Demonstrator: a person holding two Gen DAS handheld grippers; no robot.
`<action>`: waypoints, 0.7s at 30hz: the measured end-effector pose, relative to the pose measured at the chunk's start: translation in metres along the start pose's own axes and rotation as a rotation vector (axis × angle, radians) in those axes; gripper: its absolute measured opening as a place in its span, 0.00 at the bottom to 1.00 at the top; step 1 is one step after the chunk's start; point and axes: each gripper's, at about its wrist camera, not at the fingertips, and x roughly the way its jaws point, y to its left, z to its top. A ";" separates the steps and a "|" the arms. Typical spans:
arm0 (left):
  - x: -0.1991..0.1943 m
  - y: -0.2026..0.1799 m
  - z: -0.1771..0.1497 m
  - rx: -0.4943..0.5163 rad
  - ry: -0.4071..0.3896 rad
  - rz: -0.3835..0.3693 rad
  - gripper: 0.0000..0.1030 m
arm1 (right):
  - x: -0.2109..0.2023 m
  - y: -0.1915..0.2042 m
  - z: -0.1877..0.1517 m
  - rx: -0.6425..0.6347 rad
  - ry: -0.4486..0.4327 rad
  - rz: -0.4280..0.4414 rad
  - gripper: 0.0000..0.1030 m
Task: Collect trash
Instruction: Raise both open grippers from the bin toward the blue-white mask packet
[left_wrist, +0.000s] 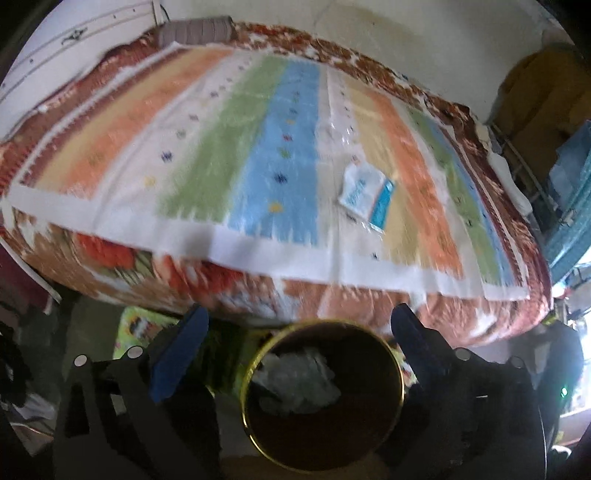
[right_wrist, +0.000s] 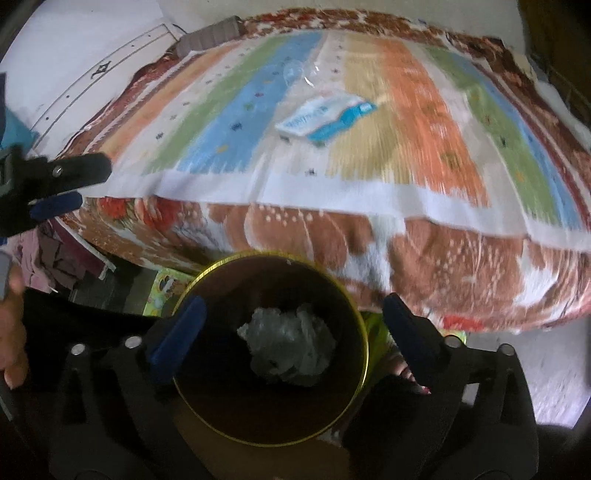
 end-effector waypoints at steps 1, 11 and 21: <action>0.000 -0.001 0.005 0.011 -0.011 0.007 0.94 | -0.001 0.001 0.003 0.000 -0.009 0.007 0.91; 0.008 0.015 0.055 -0.038 -0.063 -0.056 0.94 | -0.005 -0.016 0.050 0.113 -0.094 0.084 0.91; 0.043 0.010 0.092 -0.028 -0.063 -0.033 0.94 | 0.028 -0.031 0.097 0.181 -0.068 0.151 0.91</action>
